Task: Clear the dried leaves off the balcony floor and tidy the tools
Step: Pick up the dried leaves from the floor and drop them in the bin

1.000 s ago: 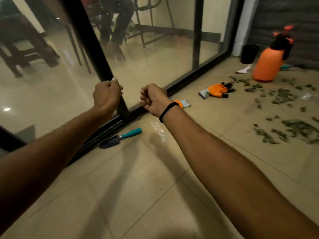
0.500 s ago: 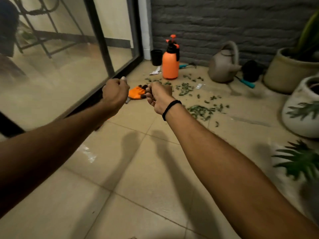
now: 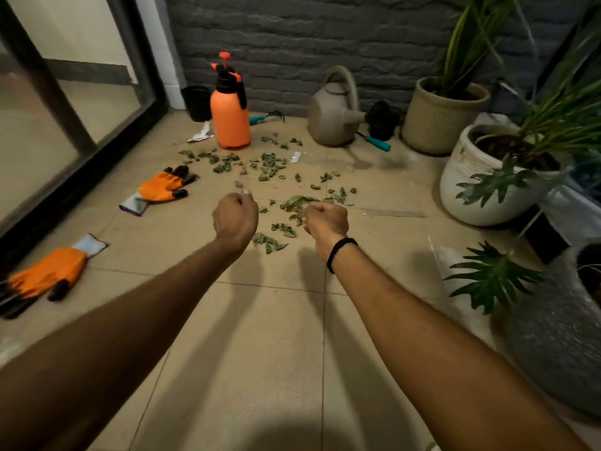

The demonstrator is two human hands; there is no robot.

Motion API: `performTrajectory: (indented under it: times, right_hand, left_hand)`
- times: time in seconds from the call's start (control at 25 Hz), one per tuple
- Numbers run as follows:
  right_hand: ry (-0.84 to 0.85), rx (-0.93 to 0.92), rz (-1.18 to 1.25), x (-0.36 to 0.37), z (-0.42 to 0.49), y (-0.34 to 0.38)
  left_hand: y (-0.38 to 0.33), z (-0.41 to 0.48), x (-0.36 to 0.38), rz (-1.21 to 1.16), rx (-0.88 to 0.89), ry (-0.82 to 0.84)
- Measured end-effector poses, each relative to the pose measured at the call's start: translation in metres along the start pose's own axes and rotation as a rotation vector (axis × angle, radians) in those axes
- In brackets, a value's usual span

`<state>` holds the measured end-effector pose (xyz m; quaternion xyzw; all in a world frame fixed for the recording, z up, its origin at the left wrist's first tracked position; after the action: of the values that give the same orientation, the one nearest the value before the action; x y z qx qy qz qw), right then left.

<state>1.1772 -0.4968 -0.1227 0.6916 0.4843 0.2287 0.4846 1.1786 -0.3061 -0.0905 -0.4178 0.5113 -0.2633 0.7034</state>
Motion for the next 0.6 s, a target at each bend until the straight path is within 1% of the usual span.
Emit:
performTrajectory:
  times: [0.12,0.24,0.4,0.52,0.6]
  right_hand:
    - [-0.135,0.006,-0.071,-0.027,0.04,-0.031]
    - [-0.236,-0.012,-0.167,-0.042,0.074,-0.05]
    - [-0.257,-0.14,-0.418,-0.039,0.119,-0.071]
    - [-0.211,-0.237,-0.556,-0.03,0.148,-0.088]
    - [-0.241,-0.276,-0.592,-0.026,0.159,-0.097]
  left_hand:
    - [0.023,0.001,0.043,0.026,0.049,0.048]
    - [0.047,-0.002,0.084,0.043,0.153,0.082]
    - [0.068,-0.003,0.128,0.16,0.342,0.111]
    - [0.078,-0.003,0.149,0.299,0.349,0.14]
    - [0.078,-0.005,0.16,0.345,0.341,0.155]
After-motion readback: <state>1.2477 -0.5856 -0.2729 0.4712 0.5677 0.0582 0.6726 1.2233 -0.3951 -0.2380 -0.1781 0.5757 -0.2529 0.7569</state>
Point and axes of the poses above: each hand's wrist, its own z-axis towards the middle knuckle, its own x-axis out of the palm, y = z × x, the point moved 5 cm from there along z, towards the middle knuckle, and after that the axes turned 8 degrees about x, right-handed, at the moved point
